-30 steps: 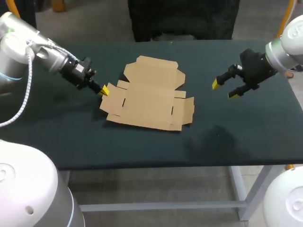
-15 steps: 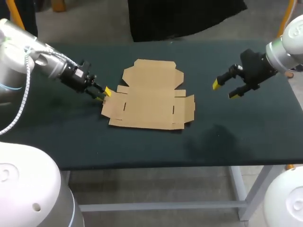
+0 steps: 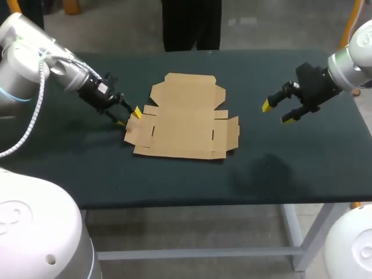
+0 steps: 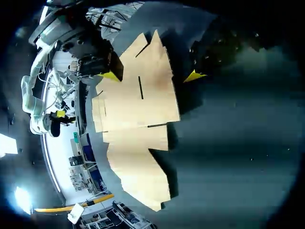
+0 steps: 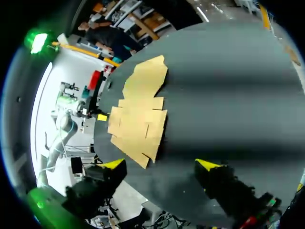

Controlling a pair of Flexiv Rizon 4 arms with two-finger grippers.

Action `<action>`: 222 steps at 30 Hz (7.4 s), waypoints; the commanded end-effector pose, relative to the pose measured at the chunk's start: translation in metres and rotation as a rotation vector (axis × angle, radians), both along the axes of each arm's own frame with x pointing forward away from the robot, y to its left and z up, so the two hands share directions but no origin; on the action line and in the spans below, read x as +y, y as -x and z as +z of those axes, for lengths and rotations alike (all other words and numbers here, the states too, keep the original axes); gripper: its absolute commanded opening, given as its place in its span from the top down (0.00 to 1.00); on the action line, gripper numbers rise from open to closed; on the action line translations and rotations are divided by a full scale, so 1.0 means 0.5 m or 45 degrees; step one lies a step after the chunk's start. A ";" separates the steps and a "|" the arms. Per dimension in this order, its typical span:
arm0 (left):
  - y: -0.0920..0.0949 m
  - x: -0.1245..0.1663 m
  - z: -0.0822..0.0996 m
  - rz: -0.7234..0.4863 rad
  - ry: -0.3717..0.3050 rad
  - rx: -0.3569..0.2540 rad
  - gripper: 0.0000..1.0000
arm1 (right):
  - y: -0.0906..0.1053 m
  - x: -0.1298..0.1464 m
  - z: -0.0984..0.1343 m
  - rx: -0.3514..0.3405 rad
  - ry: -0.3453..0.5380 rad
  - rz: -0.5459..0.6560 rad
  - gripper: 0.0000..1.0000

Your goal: Assemble the packaging by folding the flat box into shape, placing the metal phone stand inside, and closing the box properly

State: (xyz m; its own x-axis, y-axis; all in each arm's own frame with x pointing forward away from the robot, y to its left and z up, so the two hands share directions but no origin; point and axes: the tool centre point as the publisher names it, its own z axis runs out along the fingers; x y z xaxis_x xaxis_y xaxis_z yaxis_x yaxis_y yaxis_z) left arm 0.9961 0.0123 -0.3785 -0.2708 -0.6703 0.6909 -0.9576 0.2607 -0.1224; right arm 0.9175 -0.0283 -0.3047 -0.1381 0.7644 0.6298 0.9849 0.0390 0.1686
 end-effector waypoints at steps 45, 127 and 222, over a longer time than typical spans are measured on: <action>0.122 -0.031 -0.009 0.214 0.155 0.080 1.00 | 0.014 -0.022 0.002 -0.006 -0.061 0.057 0.00; -0.066 0.013 0.121 0.008 -0.154 -0.187 1.00 | -0.191 0.017 -0.028 -0.105 -0.180 0.214 1.00; -0.051 -0.039 -0.055 -0.030 -0.035 -0.208 1.00 | -0.210 0.163 -0.226 -0.053 -0.303 0.538 1.00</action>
